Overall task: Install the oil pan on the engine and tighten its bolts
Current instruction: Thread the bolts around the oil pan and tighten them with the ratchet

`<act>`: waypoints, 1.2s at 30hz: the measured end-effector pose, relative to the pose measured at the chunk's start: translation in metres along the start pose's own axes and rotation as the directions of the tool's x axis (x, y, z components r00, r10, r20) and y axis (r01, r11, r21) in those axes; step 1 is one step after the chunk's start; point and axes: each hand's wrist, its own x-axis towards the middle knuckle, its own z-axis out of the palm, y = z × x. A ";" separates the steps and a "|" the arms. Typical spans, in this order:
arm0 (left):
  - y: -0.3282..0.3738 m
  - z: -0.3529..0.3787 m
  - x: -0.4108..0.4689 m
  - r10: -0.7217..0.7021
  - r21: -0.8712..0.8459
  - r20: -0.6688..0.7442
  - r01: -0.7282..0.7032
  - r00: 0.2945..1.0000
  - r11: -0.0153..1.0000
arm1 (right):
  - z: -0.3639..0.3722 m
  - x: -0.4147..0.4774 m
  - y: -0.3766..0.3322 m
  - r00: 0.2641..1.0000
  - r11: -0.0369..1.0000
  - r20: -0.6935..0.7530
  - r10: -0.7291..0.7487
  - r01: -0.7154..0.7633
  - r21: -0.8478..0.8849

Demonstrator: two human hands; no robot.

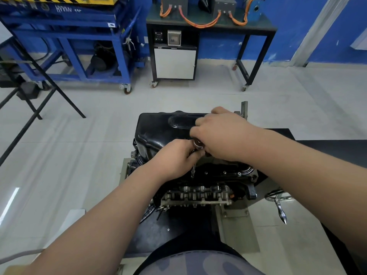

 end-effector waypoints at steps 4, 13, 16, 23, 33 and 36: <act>-0.001 -0.001 -0.001 -0.036 -0.061 -0.031 0.034 0.999 0.998 | 0.002 -0.004 -0.008 0.988 0.990 -0.055 0.141 -0.140 0.030; -0.002 0.001 0.000 0.006 -0.052 -0.031 -0.008 0.999 0.999 | 0.000 -0.004 0.002 1.000 0.999 0.006 0.014 -0.014 0.030; -0.003 0.002 0.000 -0.018 -0.069 -0.034 0.016 0.999 0.997 | 0.002 -0.005 -0.006 0.987 0.986 -0.006 0.159 -0.158 0.051; -0.001 0.000 -0.001 -0.006 -0.062 -0.015 0.005 1.000 0.998 | 0.003 -0.002 -0.003 0.998 0.996 0.007 0.064 -0.064 0.066; -0.003 -0.001 -0.002 -0.030 -0.089 0.002 0.030 1.000 0.996 | 0.005 -0.005 -0.013 0.979 0.971 0.030 0.202 -0.204 0.125; -0.001 -0.001 -0.001 0.013 -0.043 0.008 -0.012 1.000 0.999 | 0.000 -0.003 0.003 0.999 0.995 0.027 0.020 -0.022 0.100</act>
